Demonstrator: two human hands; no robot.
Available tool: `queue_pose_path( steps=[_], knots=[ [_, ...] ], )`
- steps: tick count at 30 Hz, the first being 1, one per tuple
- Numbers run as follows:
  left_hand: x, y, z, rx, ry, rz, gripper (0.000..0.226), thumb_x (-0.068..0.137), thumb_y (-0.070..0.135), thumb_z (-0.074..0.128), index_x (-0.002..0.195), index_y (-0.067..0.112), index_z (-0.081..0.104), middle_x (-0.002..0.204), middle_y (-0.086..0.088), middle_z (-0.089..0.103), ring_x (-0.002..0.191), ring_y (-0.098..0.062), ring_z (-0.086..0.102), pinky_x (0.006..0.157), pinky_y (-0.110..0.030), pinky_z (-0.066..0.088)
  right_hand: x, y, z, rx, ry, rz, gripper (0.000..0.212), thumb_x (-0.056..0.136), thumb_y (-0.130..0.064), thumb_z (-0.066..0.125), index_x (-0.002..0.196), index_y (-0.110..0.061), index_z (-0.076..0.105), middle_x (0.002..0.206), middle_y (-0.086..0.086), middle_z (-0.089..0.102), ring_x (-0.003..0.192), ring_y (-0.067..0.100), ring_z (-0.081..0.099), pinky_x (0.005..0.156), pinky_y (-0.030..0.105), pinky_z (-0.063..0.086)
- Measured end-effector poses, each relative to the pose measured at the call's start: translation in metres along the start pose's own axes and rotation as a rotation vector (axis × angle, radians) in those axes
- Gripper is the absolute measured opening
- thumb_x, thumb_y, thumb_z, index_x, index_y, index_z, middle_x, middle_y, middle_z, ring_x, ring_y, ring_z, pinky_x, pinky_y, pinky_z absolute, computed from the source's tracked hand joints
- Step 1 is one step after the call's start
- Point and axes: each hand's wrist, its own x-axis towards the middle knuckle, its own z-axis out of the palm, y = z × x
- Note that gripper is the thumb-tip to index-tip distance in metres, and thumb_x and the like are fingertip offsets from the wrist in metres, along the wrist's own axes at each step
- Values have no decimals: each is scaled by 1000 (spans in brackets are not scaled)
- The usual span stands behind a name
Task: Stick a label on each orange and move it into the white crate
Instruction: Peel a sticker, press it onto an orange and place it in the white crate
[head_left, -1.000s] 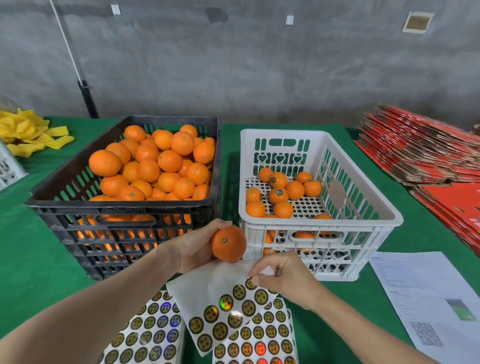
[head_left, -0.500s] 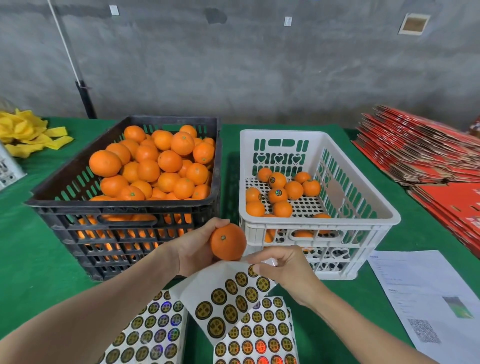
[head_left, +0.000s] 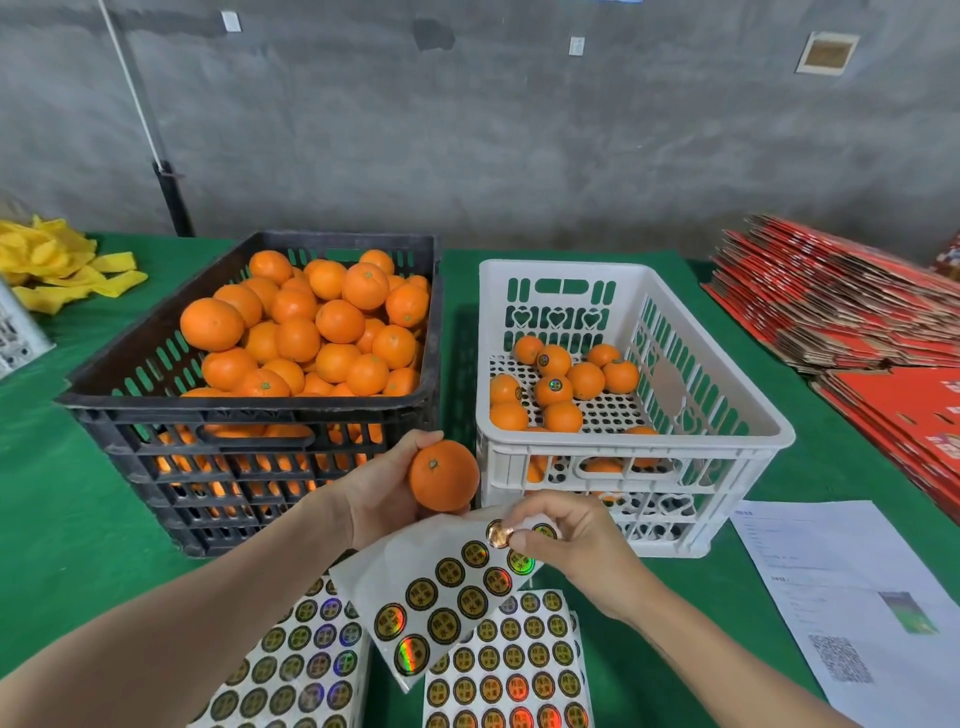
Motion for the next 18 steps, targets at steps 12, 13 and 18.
queue_pose_path(
  steps=[12,13,18],
  knots=[
    [2,1,9,37,-3,-8,74,60,62,62,110,7,61,89,-19,71,82,-31,65,79,-41,50,1,0,3,-248,19,-6,23,80,-2,72,84,-25,75,88,-10,74,87,10,67,86,27,52],
    [2,1,10,37,-7,-10,74,59,61,62,110,7,61,89,-19,70,81,-31,65,79,-41,50,0,0,3,-229,21,-8,23,80,-2,72,84,-24,75,88,-9,74,87,9,67,87,27,51],
    [3,1,14,23,3,9,75,57,59,65,111,8,59,85,-19,70,72,-29,68,74,-39,50,-4,0,3,-177,18,-39,29,81,1,69,76,-26,74,82,-6,73,82,7,66,84,23,49]
  ],
)
